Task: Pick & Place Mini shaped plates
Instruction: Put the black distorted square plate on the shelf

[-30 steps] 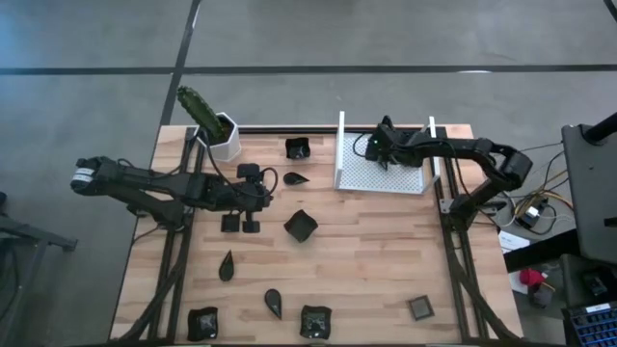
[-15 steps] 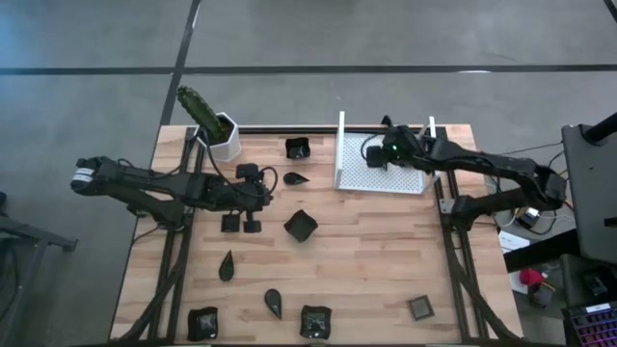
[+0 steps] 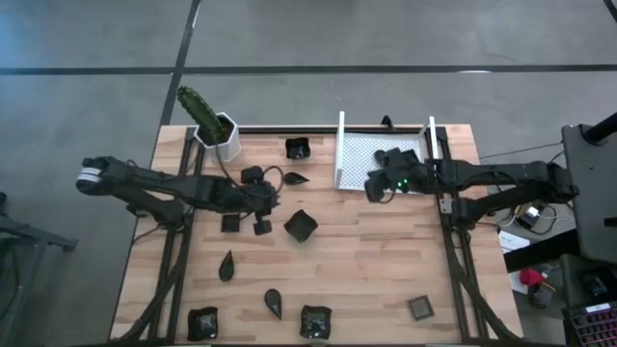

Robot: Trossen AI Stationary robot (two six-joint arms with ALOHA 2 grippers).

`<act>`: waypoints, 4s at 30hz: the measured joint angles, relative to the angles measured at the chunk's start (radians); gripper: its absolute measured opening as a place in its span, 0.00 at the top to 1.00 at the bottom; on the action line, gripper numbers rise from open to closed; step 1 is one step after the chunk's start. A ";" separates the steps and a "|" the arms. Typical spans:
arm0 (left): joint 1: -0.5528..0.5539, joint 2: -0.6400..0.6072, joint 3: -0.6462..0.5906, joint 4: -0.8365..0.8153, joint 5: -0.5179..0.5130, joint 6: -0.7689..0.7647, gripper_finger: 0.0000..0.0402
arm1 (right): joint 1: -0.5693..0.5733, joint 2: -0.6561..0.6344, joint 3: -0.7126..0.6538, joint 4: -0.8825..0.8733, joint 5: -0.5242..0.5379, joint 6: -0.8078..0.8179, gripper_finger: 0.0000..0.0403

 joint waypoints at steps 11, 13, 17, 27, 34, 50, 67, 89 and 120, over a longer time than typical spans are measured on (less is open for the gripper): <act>0.000 0.234 0.001 0.065 0.093 -0.281 0.77 | 0.098 0.000 0.000 0.002 0.003 -0.010 0.98; 0.000 0.264 0.001 0.093 0.109 -0.295 0.77 | 0.097 0.000 0.000 0.001 0.003 -0.014 0.98; 0.001 0.317 0.001 0.129 0.126 -0.332 0.77 | 0.097 0.000 0.000 0.001 0.003 -0.018 0.98; 0.026 0.402 0.001 0.155 0.125 -0.424 0.77 | 0.097 0.000 0.000 0.000 0.000 -0.026 0.98; 0.033 0.439 0.002 0.208 0.174 -0.433 0.77 | 0.097 0.000 0.000 0.000 0.000 -0.026 0.98; 0.034 0.485 0.003 0.252 0.235 -0.401 0.98 | 0.097 0.001 0.000 0.000 -0.001 -0.022 0.98; 0.042 0.406 0.091 0.260 0.243 -0.300 1.00 | 0.099 0.001 0.000 0.019 -0.004 -0.074 0.98; 0.091 0.406 0.326 0.263 -0.072 -0.015 1.00 | 0.199 0.002 0.000 0.183 -0.014 -0.389 0.94; 0.107 0.407 0.344 0.352 -0.137 0.061 1.00 | 0.199 0.057 0.000 0.366 0.089 -0.517 0.77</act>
